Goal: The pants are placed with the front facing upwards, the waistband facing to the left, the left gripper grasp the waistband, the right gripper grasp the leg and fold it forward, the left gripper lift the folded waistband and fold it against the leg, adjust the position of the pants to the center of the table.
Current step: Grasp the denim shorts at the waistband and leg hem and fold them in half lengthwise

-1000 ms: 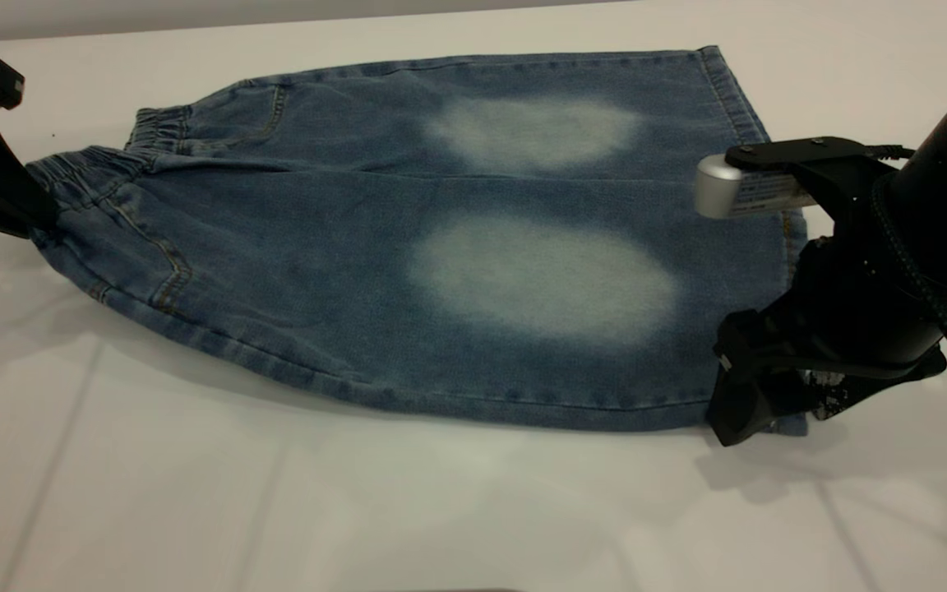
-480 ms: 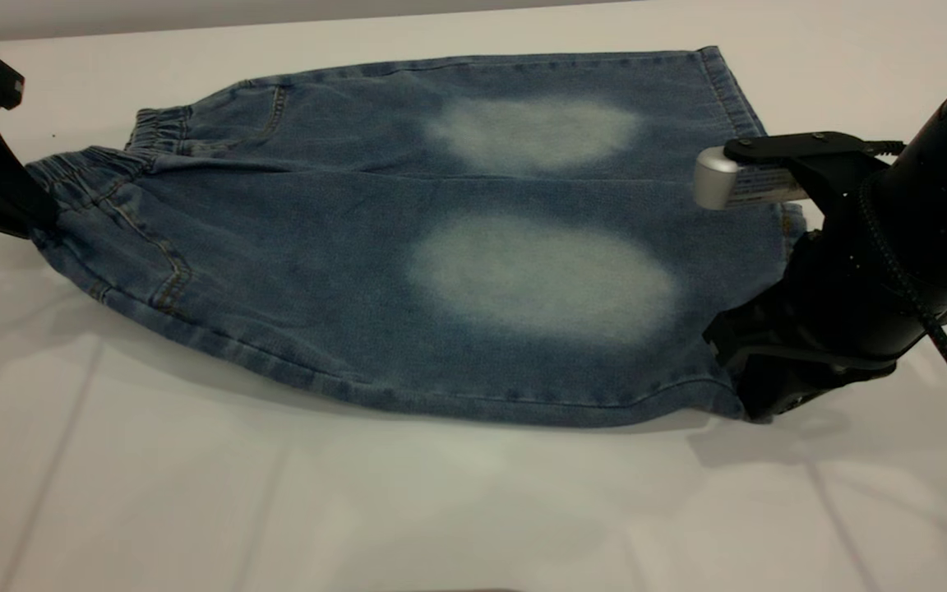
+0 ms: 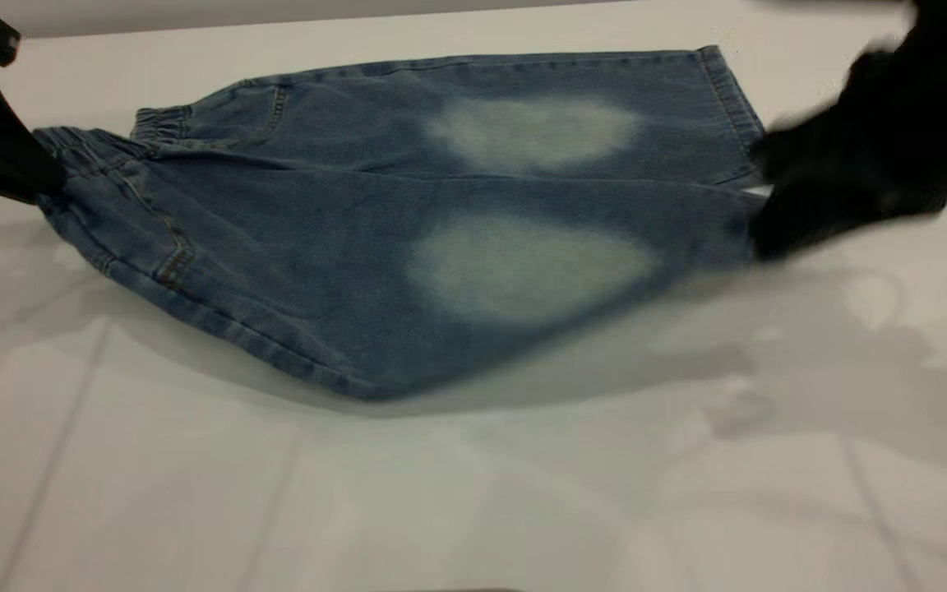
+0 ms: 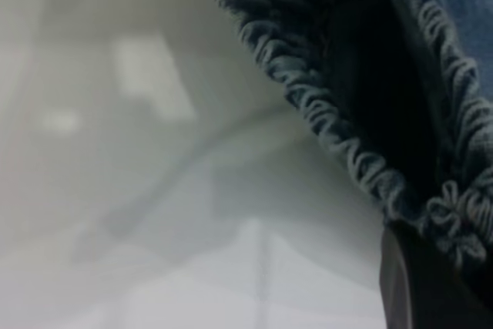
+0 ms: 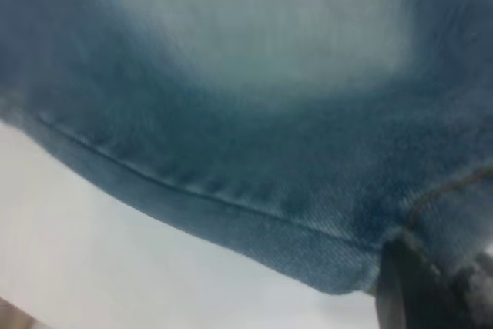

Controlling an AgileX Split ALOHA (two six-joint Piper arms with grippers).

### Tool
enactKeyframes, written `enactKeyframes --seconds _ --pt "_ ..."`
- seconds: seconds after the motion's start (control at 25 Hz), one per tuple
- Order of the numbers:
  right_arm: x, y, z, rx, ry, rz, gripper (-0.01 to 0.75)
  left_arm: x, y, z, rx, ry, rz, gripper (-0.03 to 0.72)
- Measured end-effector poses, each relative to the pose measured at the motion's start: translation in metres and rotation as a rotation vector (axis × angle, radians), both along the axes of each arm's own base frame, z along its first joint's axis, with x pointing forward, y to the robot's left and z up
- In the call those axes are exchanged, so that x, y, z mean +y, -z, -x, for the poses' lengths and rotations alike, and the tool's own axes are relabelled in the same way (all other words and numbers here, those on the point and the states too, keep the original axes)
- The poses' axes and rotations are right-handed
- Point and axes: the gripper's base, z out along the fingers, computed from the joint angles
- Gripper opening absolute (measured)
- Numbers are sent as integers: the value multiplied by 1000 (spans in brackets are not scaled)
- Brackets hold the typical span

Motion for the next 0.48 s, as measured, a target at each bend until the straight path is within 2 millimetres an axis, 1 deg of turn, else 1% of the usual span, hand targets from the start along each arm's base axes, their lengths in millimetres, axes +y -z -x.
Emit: enactKeyframes --seconds 0.08,0.2,0.28,0.4,0.48 --pt "-11 -19 -1 -62 23 -13 25 0 -3 0 -10 0 -4 67" --pt "-25 -36 -4 -112 64 -29 25 1 -13 -3 -44 -3 -9 67" --pt "-31 -43 -11 -131 73 -33 25 1 -19 -6 -69 -6 -9 67" --pt "-30 -49 -25 -153 66 -37 25 2 -26 -13 -107 -21 -17 67" --pt "-29 -48 -34 -155 63 -38 25 3 -28 -16 -126 -43 -20 67"
